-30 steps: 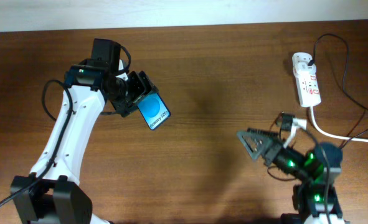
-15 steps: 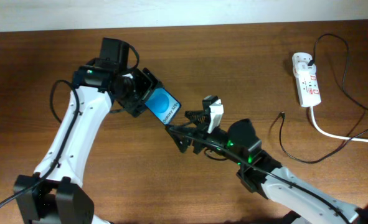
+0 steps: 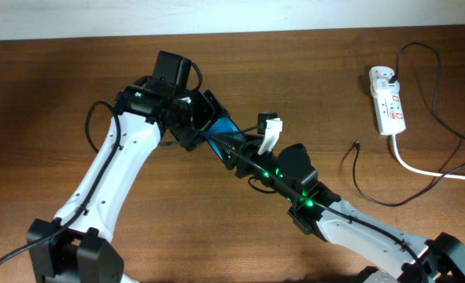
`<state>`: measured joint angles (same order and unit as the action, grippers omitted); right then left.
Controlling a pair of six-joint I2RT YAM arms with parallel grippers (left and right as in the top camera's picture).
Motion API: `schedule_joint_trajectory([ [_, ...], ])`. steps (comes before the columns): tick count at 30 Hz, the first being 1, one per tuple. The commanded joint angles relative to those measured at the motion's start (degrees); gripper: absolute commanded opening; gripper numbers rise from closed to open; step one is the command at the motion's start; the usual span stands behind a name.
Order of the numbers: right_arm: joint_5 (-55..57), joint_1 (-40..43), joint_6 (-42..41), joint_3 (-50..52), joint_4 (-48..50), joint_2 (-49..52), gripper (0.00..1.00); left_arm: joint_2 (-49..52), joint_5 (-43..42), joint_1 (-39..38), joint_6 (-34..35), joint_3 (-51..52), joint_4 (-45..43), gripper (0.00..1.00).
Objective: Plug charger to phone and switch on socket
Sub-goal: 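Grasp the phone's side edge with the right gripper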
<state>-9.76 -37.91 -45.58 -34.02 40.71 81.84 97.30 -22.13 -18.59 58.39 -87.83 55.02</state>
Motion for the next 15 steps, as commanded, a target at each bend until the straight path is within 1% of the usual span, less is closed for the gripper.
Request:
schedule_joint_trajectory([
  [1,0.0,-0.4,-1.0,-1.2,0.0,0.4,0.46,-0.5,-0.8,-0.3,1.2,-0.3,-0.4,0.46],
  [4,0.0,-0.4,-1.9,-1.2,0.0,1.1,0.35,-0.5,-0.9,-0.3,1.4,-0.3,-0.4,0.46],
  [7,0.0,-0.4,-1.9,-1.2,0.1,1.2,0.3,-0.5,-1.0,-0.3,1.6,-0.3,-0.5,0.46],
  [10,-0.1,-0.4,-1.9,-1.2,-0.4,1.2,0.23,-0.5,-1.0,-0.3,1.6,-0.3,-0.5,0.47],
  [12,-0.1,-0.4,-1.9,-1.2,-0.4,1.2,0.22,-0.5,-1.0,-0.3,1.6,-0.3,-0.5,0.48],
  [13,-0.3,-0.4,-1.9,-1.2,-0.4,1.2,0.19,-0.5,-1.0,-0.3,1.6,-0.3,-0.5,0.48],
  [15,-0.5,-0.3,-3.5,-1.2,-0.4,1.1,0.16,-0.5,-1.0,-0.3,1.6,-0.3,-0.5,0.49],
])
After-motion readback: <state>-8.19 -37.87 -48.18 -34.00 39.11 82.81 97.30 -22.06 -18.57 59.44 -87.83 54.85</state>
